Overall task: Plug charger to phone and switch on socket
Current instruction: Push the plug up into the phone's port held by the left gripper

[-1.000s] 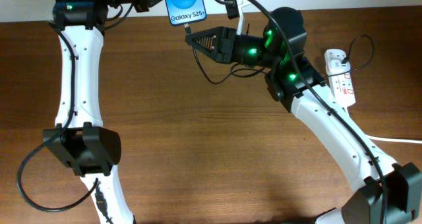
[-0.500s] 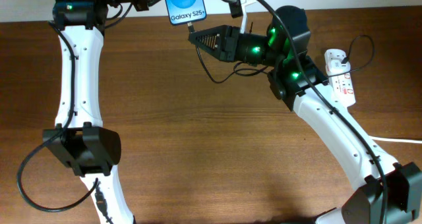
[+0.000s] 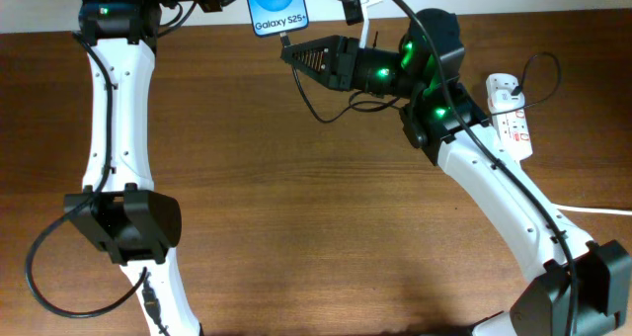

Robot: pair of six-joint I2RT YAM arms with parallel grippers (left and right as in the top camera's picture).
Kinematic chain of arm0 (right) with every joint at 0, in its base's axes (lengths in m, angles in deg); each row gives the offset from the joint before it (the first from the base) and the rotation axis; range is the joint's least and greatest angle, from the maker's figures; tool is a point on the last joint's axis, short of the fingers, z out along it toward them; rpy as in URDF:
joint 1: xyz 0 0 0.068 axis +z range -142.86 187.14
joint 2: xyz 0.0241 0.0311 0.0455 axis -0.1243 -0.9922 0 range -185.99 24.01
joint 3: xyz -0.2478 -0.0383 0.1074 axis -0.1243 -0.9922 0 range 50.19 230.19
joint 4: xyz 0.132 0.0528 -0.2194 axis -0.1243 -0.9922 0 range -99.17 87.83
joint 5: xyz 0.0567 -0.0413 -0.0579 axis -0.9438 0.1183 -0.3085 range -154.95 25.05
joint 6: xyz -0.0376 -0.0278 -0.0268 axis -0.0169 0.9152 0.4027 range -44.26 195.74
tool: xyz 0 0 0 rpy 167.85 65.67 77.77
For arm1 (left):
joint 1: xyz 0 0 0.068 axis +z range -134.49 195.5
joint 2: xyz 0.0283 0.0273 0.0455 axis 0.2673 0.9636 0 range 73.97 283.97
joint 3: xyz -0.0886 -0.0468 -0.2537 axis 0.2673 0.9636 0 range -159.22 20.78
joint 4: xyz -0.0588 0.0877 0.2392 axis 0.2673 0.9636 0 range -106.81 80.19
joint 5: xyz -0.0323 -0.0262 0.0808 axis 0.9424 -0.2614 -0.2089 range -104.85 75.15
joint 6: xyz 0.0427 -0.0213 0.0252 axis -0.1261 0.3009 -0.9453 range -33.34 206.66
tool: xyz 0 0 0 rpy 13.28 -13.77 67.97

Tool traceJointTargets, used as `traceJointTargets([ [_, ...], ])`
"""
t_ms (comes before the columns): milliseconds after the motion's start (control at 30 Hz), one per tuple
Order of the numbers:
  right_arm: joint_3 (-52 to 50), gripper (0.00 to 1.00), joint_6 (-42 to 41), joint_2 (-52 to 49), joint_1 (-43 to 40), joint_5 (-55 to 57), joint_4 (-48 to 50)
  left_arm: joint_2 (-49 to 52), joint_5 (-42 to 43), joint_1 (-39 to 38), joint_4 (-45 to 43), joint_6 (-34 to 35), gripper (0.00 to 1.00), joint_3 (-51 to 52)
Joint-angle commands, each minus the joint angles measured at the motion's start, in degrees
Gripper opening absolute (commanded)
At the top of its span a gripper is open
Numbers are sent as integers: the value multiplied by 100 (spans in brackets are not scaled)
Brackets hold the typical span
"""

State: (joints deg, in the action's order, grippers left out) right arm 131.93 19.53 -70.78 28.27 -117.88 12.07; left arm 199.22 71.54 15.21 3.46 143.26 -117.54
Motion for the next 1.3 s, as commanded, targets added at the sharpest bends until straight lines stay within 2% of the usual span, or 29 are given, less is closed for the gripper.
traceJointTargets([
  [0, 44, 4, 15, -13, -90, 278, 229, -24, 372, -35, -7, -131, 0, -63],
  [333, 46, 4, -197, -44, -85, 476, 640, -24, 372, -46, 151, -68, 0, -63],
  [1033, 46, 4, -431, -48, 201, 1167, 824, -24, 374, -153, 151, 120, 0, -63],
  [1267, 46, 9, -407, -48, 201, 1097, 918, -24, 374, -157, 146, 120, 0, -63],
])
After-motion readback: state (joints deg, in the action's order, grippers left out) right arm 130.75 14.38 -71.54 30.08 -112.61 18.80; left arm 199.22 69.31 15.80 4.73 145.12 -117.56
